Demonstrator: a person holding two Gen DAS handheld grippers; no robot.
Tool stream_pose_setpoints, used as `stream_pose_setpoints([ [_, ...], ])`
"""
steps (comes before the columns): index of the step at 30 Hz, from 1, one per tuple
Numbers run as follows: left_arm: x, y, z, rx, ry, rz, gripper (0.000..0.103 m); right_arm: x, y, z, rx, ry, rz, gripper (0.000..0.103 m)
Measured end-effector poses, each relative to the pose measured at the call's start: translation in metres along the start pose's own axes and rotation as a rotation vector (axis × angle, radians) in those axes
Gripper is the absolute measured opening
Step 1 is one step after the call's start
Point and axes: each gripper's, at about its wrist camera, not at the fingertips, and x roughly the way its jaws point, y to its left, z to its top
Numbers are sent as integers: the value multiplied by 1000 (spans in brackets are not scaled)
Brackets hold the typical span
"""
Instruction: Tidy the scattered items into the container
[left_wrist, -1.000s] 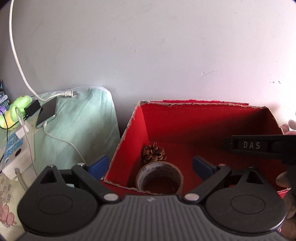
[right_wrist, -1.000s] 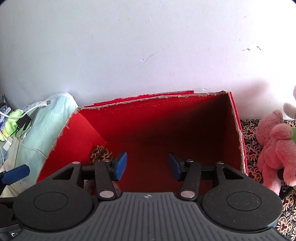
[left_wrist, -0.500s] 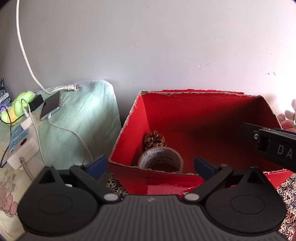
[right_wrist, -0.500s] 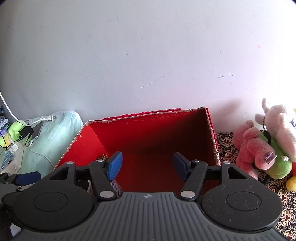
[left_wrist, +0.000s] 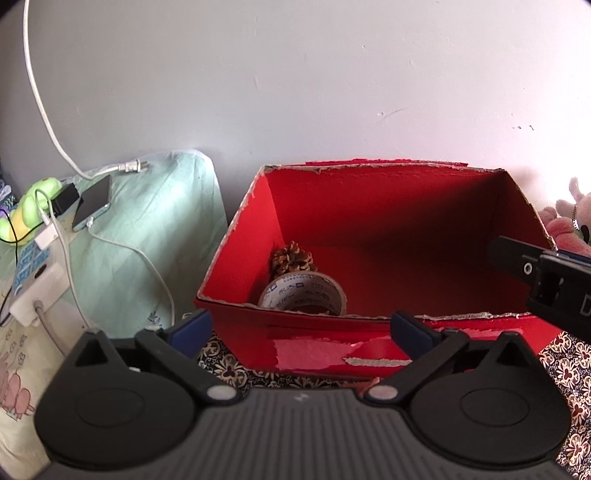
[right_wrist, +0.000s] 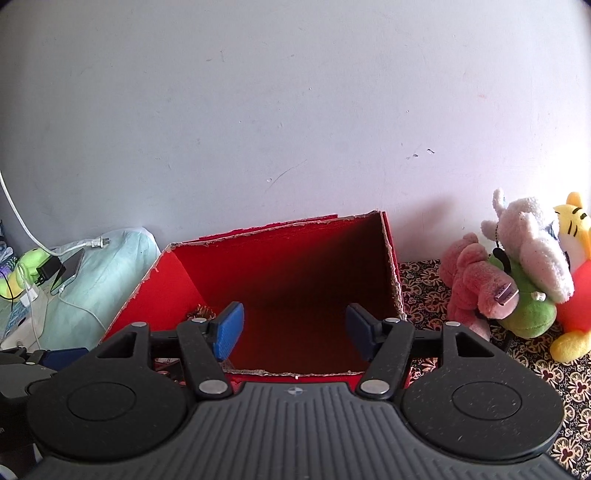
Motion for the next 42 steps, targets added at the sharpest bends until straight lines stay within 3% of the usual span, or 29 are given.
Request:
stream_pose_setpoints([
  [6,-8,-2,-2,13,-20,20,103,-6,1,-5,-7,4,54,63],
  [9,-7,1,-3,-6,-1,-7,103,-7,1,-8,5,17,81,59],
  [18,-5,7,-10,-17,27,-43,102,-15,4,-13,-4,6,132,60],
  [33,2,28,-29,-34,82,-24,102,-28,22,-30,-98,1,226,59],
  [40,10,34,-37,-37,108,-34,100,-18,21,-42,-105,47,234,39],
  [42,13,38,-41,-42,119,-43,100,-15,18,-46,-89,66,241,38],
])
